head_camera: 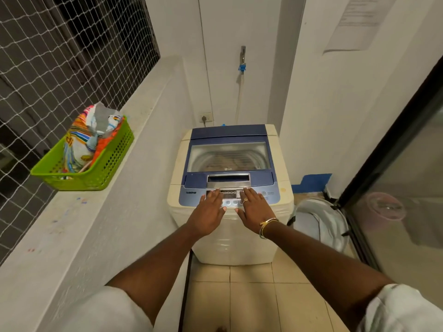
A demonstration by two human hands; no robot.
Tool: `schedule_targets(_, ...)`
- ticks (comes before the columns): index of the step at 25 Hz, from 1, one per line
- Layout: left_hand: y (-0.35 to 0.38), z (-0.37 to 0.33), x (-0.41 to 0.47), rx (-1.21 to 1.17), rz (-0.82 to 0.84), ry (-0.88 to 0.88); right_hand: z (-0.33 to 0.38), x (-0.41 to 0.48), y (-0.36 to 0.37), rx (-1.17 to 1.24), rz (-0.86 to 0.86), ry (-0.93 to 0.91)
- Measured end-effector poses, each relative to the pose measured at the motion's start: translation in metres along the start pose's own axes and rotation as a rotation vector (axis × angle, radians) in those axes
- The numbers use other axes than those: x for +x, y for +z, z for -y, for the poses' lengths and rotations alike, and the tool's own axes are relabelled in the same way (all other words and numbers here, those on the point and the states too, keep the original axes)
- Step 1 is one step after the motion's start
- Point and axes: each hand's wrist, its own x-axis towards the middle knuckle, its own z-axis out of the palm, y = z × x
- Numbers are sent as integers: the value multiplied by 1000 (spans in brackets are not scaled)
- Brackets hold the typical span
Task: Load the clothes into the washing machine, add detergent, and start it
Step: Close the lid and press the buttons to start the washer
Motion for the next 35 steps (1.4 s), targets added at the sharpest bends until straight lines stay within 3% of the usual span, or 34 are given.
schedule_targets(35,17,12,-7,25,40,29,20,-2,14,-48,84,34)
